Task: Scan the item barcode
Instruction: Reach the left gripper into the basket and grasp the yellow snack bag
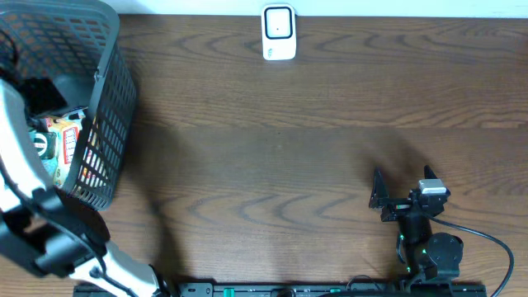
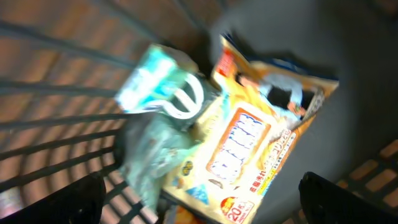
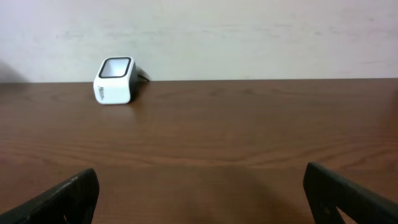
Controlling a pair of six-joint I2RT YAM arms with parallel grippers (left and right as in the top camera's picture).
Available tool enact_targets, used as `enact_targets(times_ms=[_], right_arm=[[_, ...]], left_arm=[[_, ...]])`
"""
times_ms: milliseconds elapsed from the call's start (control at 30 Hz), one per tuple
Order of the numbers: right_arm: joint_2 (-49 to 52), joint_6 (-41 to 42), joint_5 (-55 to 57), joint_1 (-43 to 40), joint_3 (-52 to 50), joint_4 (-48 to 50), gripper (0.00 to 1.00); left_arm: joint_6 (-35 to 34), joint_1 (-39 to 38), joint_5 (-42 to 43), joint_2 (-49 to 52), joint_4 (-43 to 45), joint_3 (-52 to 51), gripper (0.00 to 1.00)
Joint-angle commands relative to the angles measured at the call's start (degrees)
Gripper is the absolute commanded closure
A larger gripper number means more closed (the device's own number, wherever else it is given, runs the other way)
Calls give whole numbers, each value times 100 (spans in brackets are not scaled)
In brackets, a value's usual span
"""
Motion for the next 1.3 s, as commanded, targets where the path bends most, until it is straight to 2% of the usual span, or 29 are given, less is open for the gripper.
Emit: enact_targets(times_ms=[0,267,567,733,900,1033,1167,1267], right_arm=[[-35,-44,0,26,-11,-17,1],[-35,-46,0,26,-11,-17,1],[-35,-44,0,26,-11,-17,1],[-35,-44,0,26,-11,-17,1],[-35,-44,0,26,-11,-17,1],[-35,-44,0,26,-11,-17,1],[-35,-44,0,26,-11,-17,1],[-35,-44,0,26,-11,-17,1]], left_arm=[[313,-63,289,326,-13,-31,2],[369,-168,293,1123,9,-31,2],[758,-577,205,1749,103,-31,2],[730,-645,-396,2011,138,-31,2],[730,-640,-518,2225,140,-46,2],[511,-640,-1123,2352,140,-46,2],[516,-640,-1073,2415,160,-55,2],[514,-640,-1062,2424,166,-57,19]])
